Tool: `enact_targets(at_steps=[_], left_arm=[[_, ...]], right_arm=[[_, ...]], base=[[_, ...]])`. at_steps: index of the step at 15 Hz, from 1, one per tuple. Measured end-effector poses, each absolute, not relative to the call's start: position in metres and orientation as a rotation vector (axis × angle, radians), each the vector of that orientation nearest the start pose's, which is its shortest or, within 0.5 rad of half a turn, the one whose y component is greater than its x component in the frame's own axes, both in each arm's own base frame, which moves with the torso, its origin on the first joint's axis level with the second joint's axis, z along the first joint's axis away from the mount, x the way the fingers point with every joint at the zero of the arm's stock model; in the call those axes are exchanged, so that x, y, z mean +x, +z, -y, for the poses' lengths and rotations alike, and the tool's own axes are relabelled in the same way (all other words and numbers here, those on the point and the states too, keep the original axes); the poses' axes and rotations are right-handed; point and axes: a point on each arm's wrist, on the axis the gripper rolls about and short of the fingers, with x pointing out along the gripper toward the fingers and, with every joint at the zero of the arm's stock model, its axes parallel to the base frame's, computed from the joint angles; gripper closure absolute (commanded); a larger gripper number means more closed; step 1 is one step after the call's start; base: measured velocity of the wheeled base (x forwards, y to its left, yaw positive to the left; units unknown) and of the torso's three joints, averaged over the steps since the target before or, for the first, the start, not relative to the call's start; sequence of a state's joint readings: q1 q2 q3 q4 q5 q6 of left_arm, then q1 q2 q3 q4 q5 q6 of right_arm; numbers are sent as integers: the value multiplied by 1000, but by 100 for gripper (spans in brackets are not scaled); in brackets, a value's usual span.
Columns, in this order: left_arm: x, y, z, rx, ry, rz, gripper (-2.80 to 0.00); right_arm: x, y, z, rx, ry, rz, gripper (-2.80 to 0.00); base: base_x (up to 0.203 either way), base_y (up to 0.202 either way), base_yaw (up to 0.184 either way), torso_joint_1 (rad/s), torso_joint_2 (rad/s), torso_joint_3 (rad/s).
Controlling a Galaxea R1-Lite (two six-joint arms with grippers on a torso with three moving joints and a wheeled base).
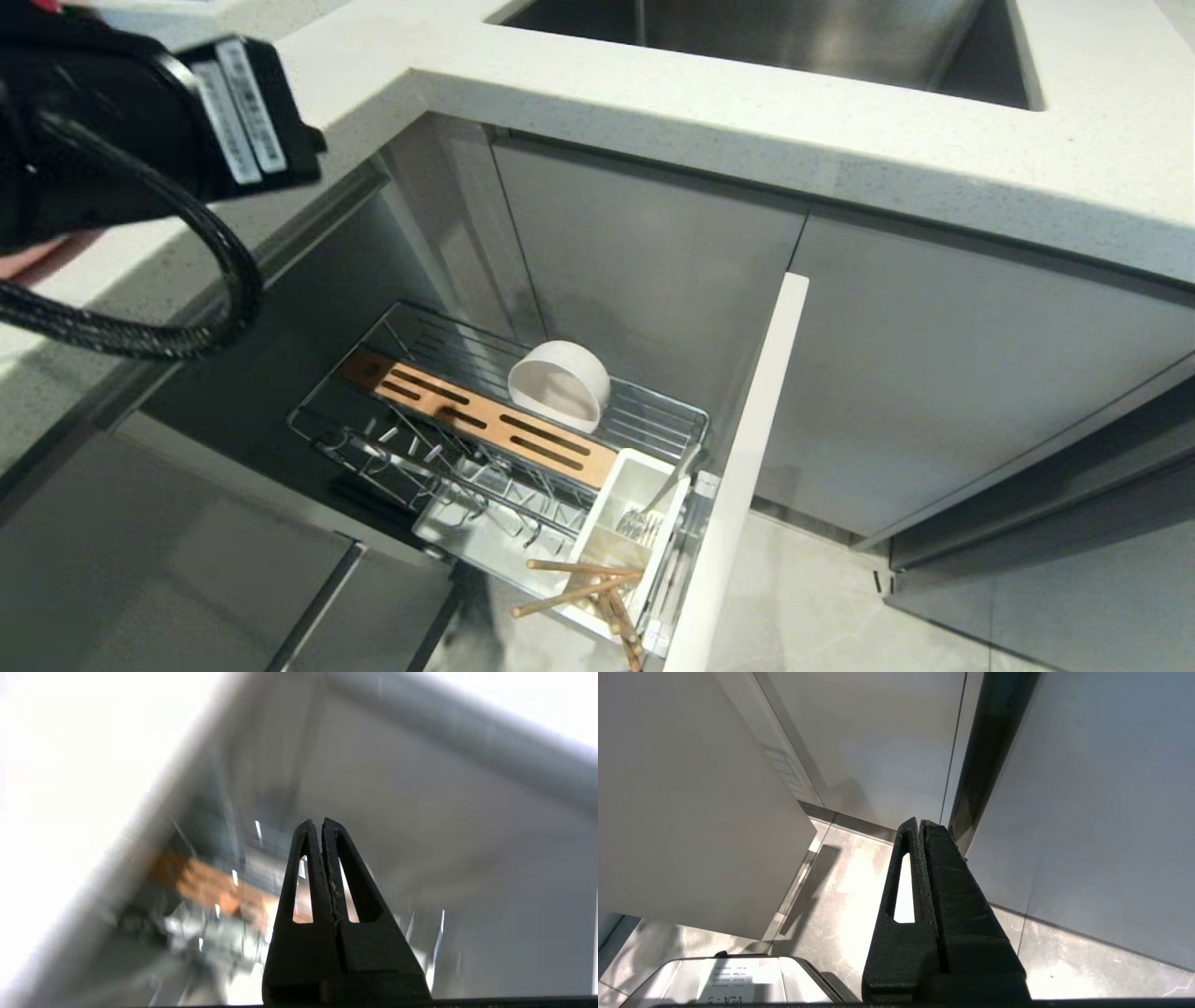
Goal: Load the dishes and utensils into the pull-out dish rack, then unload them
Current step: Pick up the spoon and place it in the cupboard
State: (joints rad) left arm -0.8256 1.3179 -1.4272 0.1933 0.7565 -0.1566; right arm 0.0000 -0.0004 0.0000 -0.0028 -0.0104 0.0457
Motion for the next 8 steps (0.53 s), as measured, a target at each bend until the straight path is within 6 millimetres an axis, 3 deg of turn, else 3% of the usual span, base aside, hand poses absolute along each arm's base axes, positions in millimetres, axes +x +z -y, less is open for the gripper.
enact_targets(at_steps=[3,8], left_arm=[[132,401,93,-173,-1,85,0],[112,418,33,-129,134,218,0]], right_arm=[[-23,76,0,46,-10,4,0],[-23,76,0,46,-10,4,0]], base=[[0,0,0,0,0,0],[0,0,0,0,0,0]])
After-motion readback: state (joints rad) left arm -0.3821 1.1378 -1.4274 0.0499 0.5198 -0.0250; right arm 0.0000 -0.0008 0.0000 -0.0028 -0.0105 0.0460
